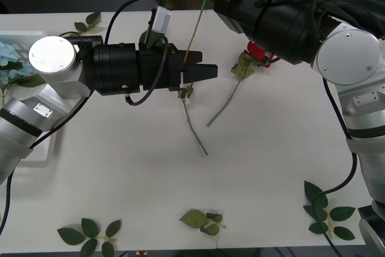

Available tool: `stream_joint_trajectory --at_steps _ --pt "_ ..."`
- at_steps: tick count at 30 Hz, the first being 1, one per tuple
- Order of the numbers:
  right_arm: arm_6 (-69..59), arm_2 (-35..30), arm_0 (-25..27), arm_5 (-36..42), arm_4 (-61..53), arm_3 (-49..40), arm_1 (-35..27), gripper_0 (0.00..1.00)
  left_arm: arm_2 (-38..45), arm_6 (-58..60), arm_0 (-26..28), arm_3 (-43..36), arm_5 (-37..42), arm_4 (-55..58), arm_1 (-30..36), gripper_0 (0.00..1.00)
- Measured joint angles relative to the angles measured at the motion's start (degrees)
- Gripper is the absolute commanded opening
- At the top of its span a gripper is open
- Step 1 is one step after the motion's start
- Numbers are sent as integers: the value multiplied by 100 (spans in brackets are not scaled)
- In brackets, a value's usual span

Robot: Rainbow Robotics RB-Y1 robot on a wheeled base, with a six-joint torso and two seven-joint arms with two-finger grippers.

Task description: Place the red flowers into the right box and the blue flowers into the left box. If a person shows an open palm, hand one flower to the person first, then continue sorting.

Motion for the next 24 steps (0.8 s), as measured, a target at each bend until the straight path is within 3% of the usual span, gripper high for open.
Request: stream_joint_trajectory --at_steps 14,15,16,19,20,24 --pt "2 0 0 -3 0 0 0 0 0 0 0 0 -100 140 -74 0" --pt "2 0 0 -3 0 0 0 6 0 0 0 0 -100 148 -74 0" --pt "2 0 0 -3 0 0 0 18 0 0 0 0 -101 166 -74 0" --pt "3 0 0 -5 0 0 0 67 0 0 0 1 -101 288 -74 0" --pt "3 0 0 -5 0 0 0 72 0 0 0 1 -101 314 -74 0" --pt "6 -1 0 -5 0 0 0 74 0 0 0 1 -101 328 -74 0"
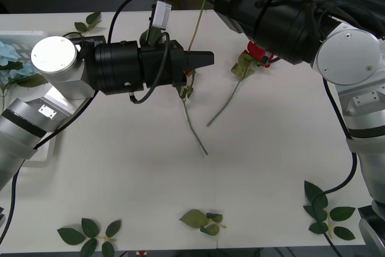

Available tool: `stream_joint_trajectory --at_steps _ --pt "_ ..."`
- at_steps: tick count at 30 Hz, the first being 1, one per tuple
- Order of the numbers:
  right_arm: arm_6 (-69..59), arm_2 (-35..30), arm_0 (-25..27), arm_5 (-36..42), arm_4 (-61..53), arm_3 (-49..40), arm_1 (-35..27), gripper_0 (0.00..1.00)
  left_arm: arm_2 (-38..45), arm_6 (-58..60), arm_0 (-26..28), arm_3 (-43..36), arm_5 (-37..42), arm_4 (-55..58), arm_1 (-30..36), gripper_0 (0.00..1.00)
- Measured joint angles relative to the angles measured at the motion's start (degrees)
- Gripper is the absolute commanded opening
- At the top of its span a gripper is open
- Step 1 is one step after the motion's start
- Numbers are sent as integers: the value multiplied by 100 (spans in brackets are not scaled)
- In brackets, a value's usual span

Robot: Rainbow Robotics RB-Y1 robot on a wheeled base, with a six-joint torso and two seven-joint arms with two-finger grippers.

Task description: Place the red flowers into the right box and the blue flowers into the left box. If a person shows an open palm, hand one flower to the person first, then continue sorting.

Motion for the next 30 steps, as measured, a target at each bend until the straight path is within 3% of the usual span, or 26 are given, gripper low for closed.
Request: stream_joint_trajectory --at_steps 6,13,18,23,27,30 --pt "33 -53 1 177 -59 0 -24 74 0 0 0 0 0 14 2 0" --pt "63 -831 50 1736 -1340 0 -604 74 -35 0 0 1 5 68 436 0" --pt "94 -1859 390 2961 -1828 -1 -1112 74 -306 13 0 2 6 77 1305 0" --pt "265 -2643 872 3771 -1370 -1 -1235 74 -787 303 -1 1 14 87 2516 0" --pt "489 -2563 1143 3797 -146 -3 -1236 74 -1057 757 -1 5 447 90 3562 0" --pt "489 -2101 1207 3549 955 0 -1229 74 -1151 1335 -1 68 995 90 4355 0"
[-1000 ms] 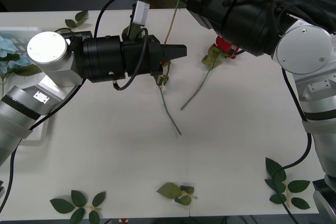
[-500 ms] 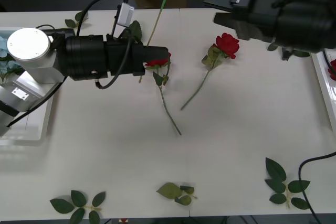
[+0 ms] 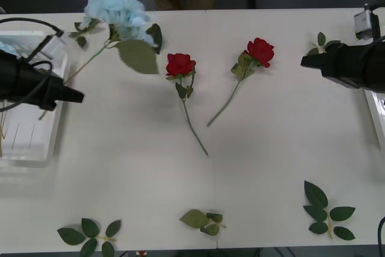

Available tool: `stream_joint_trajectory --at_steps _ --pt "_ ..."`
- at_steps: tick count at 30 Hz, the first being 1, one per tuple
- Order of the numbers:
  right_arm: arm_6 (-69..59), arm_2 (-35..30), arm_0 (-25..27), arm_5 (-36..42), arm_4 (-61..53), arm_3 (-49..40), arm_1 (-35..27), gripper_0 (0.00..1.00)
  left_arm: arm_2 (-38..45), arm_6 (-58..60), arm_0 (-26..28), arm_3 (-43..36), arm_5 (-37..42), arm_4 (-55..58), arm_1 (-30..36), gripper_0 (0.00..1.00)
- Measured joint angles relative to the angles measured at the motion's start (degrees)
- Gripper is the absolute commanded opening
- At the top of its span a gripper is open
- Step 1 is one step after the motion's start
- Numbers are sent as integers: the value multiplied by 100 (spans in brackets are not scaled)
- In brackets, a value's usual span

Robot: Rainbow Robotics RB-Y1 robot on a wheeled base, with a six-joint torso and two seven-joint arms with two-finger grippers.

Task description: Place the red flowers into the right box and the blue flowers into the left box. If a person shows an open palm, hand one flower to the person first, then continue sorting.

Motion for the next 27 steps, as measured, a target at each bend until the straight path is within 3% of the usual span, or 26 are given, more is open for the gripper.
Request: stream_joint_trajectory --at_steps 4,10,18,23,27 --pt "-117 921 -14 -871 959 121 93 74 -11 574 -1 420 704 -1 751 0" --pt "-1636 1725 -449 -1409 1995 932 703 74 -11 589 -2 1556 1083 -384 1196 0" --pt "-2663 2380 -1412 -1549 3012 2103 1012 74 166 -13 -9 3651 1118 -1078 955 0" --pt "-2977 2733 -1909 -1728 3574 2851 1026 73 267 -1191 -1 4024 888 -1327 697 0" --pt "-3094 3066 -2131 -2032 3826 3398 1029 73 267 -1260 47 4030 509 -1354 505 0"
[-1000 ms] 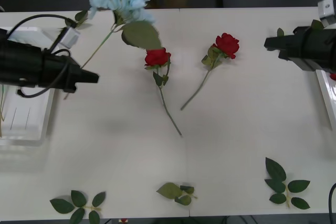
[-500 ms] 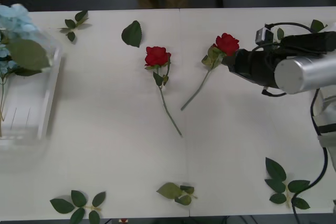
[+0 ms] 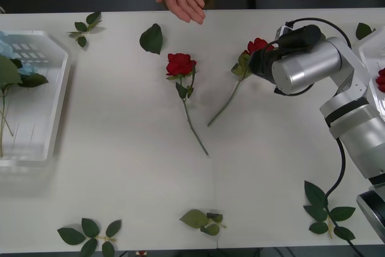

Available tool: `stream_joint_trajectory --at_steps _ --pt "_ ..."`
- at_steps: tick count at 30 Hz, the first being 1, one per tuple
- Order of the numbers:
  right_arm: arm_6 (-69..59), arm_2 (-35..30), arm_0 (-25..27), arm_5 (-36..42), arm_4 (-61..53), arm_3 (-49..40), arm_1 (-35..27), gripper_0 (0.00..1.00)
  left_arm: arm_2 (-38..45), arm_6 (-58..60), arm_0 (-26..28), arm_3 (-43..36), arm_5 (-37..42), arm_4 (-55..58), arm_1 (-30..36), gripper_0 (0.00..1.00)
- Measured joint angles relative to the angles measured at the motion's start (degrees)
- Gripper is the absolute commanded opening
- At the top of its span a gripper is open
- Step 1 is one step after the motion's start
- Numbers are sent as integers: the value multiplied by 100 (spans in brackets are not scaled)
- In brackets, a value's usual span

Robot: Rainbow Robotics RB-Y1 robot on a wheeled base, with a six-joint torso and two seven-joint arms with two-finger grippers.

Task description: Place the red flowers into the right box and the blue flowers into the left box. If a person shows an open palm, hand one flower to the person first, then continue sorting.

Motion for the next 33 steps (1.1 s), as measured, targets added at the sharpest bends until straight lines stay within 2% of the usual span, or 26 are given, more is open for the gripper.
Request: stream_joint_trajectory --at_steps 7,15,21,23,24,25,28,33 --pt "-131 468 -104 -863 75 717 106 74 1 0 254 19 -728 -96 -605 0" --pt "-134 489 -105 -1055 446 780 297 74 1 0 386 274 -1156 -604 -1291 0" --pt "-135 594 -107 -1431 757 899 329 74 1 0 476 385 -1510 -631 -1497 0" --pt "-136 706 -112 -1635 843 1042 330 74 2 0 487 385 -1532 -665 -1499 12" --pt "-137 767 -115 -1757 873 1129 333 74 3 0 488 385 -1534 -694 -1499 75" --pt "-138 826 -116 -1889 903 1232 335 74 4 0 490 386 -1542 -717 -1499 100" --pt "-139 969 -143 -2144 1129 1406 339 74 6 0 496 391 -1656 -730 -1500 100" --pt "-140 1043 -219 -2147 1205 1515 346 74 6 0 509 417 -1679 -730 -1500 100"
